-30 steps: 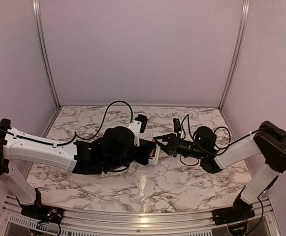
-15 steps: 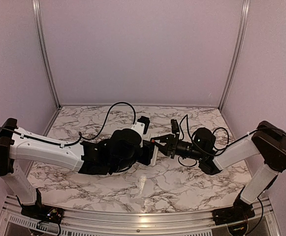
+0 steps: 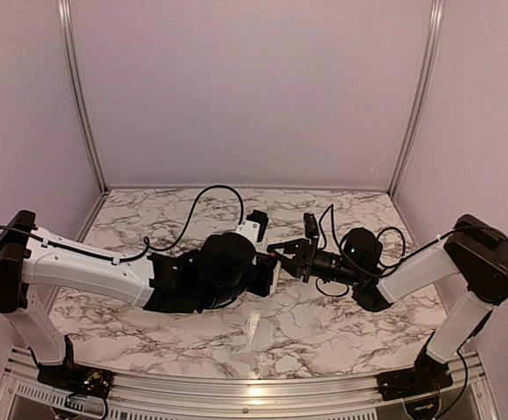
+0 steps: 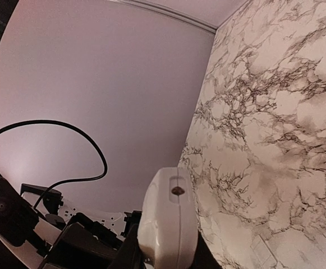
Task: Load the batteries into the remote control
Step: Place the battery in the battery compartment, then adjust the remote control without the battery cover.
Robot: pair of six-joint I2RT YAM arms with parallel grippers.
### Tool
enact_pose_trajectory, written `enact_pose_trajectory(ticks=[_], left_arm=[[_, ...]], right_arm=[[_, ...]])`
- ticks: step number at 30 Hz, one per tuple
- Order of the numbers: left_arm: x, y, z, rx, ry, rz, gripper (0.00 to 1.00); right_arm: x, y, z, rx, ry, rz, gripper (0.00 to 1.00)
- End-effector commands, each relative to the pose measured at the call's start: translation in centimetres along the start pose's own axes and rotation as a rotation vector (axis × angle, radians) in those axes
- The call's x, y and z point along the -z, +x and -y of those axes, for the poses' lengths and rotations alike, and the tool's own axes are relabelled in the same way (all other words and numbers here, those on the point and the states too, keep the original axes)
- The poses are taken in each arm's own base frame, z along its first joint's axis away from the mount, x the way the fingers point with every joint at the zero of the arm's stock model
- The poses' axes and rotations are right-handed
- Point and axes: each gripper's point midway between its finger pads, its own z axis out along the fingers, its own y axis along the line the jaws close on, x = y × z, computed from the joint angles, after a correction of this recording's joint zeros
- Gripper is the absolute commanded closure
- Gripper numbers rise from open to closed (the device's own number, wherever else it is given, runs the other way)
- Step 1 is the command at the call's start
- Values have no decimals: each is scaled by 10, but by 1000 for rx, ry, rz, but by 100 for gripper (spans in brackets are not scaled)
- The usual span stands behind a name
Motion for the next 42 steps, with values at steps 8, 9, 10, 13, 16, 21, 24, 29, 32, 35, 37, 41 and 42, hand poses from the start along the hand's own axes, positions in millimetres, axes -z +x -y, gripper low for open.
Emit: enact_pose_trajectory(ticks=[8,9,10,13,16,21,24,29,32,35,37,41,42], left_arm=[[7,10,-12,1,-48,-37,72],[8,8,-13,-1,-50,-35,70],[9,6,-13,-3,-52,-35,64],[18,-5,-16,-2,-62,-13,43],[29,-16,-23,-22,-83,4,19],[35,9,-21,-123,-42,-129,1],[32,30,-15,-146,1,-212,1],[25,48,-18,-130,-24,-269,5],[20,49,-17,-119,-35,-270,7],[12,48,-17,-128,-67,-280,9],[7,49,-16,-132,-82,-288,9],[-1,55,-18,-147,-119,-315,11],[-2,55,-20,-150,-137,-316,12]], right_arm=[[-4,-10,-33,47,-106,35,100],[-4,-10,-32,47,-106,36,100],[-4,-10,-32,48,-105,36,100],[-2,-10,-29,49,-97,39,100],[0,-12,-26,47,-91,44,100],[2,-14,-26,53,-86,50,100],[2,-14,-25,54,-83,54,100],[2,-14,-26,55,-83,55,100],[1,-14,-28,56,-87,55,100],[-1,-13,-30,60,-90,51,100],[-3,-13,-31,60,-89,50,100],[-3,-13,-31,62,-89,53,100],[-3,-12,-31,62,-88,52,100]])
